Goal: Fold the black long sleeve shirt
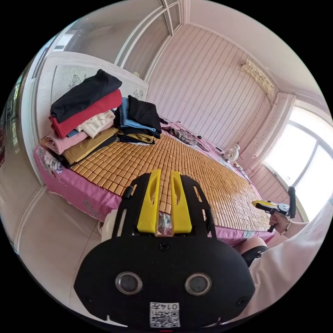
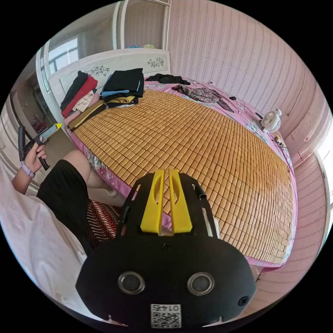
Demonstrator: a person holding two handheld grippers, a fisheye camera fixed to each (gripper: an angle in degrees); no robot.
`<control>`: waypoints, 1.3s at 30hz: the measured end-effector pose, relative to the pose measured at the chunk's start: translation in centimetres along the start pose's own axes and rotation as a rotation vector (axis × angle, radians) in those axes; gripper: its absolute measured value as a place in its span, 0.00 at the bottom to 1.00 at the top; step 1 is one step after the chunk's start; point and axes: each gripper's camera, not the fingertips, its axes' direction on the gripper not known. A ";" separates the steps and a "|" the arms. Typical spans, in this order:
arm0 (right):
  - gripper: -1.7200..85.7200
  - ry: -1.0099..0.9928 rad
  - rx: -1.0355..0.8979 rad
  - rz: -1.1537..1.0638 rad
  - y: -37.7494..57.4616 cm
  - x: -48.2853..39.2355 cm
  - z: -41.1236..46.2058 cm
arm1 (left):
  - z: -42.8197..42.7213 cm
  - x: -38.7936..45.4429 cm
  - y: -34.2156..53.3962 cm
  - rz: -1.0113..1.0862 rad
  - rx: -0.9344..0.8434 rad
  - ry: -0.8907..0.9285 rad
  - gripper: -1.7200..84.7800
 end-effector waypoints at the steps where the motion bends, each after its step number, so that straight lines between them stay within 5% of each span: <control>1: 0.06 -0.024 0.014 -0.037 -1.2 -0.9 0.5 | -0.5 -0.6 0.1 -0.012 0.011 -0.015 0.08; 11: 0.11 -0.386 -0.003 -0.608 -16.7 -14.2 4.1 | -5.8 -12.0 -2.9 -0.205 0.186 -0.229 0.13; 19: 0.14 -0.431 0.059 -0.823 -29.3 -25.1 6.6 | -4.5 -18.2 -8.6 -0.213 0.275 -0.352 0.15; 32: 0.19 -0.189 0.241 -0.595 -44.1 -33.4 12.8 | 4.3 -26.0 -16.7 -0.281 0.186 -0.337 0.15; 39: 0.10 -0.238 0.187 -0.697 -45.9 -32.0 12.2 | 5.9 -26.4 -16.7 -0.303 0.210 -0.354 0.05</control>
